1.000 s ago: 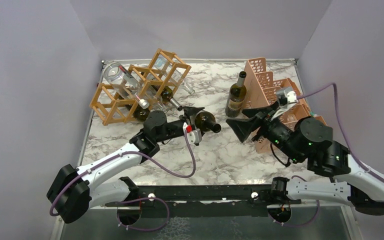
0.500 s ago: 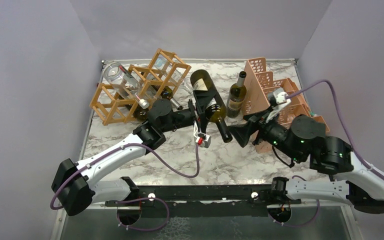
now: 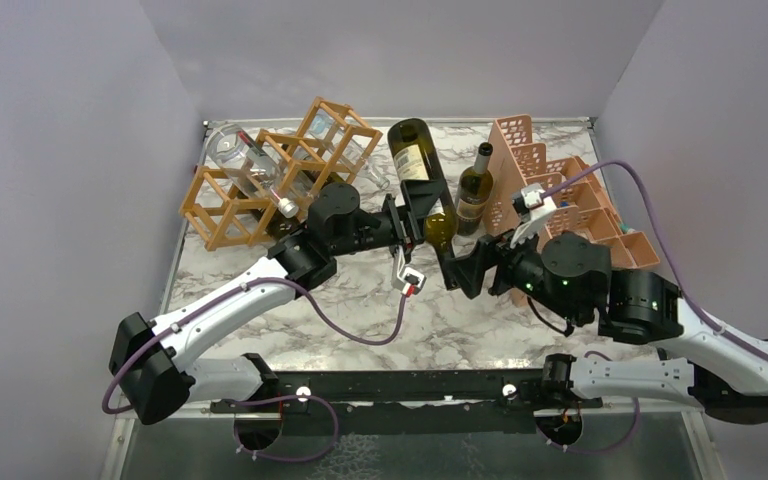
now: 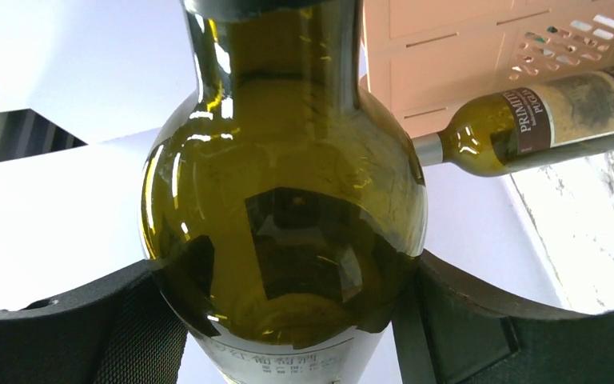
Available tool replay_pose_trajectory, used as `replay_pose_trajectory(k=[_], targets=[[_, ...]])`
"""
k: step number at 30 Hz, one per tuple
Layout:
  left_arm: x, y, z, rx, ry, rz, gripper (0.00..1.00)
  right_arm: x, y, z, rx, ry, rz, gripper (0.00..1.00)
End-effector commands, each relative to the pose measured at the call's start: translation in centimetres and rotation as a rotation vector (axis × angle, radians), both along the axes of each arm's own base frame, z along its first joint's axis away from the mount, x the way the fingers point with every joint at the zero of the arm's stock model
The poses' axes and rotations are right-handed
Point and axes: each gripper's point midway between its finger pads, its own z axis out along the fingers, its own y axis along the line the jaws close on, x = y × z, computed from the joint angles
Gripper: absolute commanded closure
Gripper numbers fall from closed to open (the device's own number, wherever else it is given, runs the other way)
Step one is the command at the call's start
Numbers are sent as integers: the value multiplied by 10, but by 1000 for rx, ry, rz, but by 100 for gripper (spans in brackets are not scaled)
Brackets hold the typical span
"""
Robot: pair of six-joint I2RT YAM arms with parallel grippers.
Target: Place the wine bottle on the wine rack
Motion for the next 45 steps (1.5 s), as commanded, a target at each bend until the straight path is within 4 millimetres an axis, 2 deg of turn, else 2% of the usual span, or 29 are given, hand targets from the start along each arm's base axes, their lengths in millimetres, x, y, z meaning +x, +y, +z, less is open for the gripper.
replay_pose_trajectory(k=[1, 5, 9, 16, 29, 31, 34, 35, 36, 39, 40, 41, 42, 45], targets=[[-9, 2, 58, -58, -228, -3, 100, 4, 3, -26, -52, 65, -55, 27], [-9, -7, 52, -11, -272, -4, 100, 6, 12, -42, -112, 118, -76, 36], [-7, -13, 45, 13, -280, -5, 100, 8, 12, -60, -171, 161, -121, 44], [-8, -14, 37, 26, -271, -11, 100, 13, 21, -82, -186, 185, -152, 48], [-33, -17, 35, 9, -269, -64, 100, 22, 24, -94, -198, 171, -203, 56], [-35, -18, 35, 6, -263, -71, 100, 25, 22, -93, -196, 161, -218, 63], [-37, -18, 37, -11, -265, -71, 100, 27, 19, -88, -188, 143, -231, 84], [-37, -18, 37, -17, -267, -70, 97, 27, 18, -86, -185, 134, -228, 91], [-37, -17, 38, -25, -269, -69, 89, 28, 17, -84, -178, 123, -226, 96], [-39, -16, 39, -62, -265, -70, 53, 29, 13, -78, -170, 90, -220, 99], [-40, -16, 39, -72, -262, -76, 44, 30, 12, -76, -169, 77, -217, 99], [-40, -16, 39, -77, -261, -77, 9, 30, 10, -74, -162, 66, -220, 99], [-39, -15, 38, -75, -252, -74, 2, 31, 7, -71, -156, 54, -226, 99], [-37, -13, 37, -80, -223, -58, 1, 35, -2, -64, -136, 24, -259, 99]])
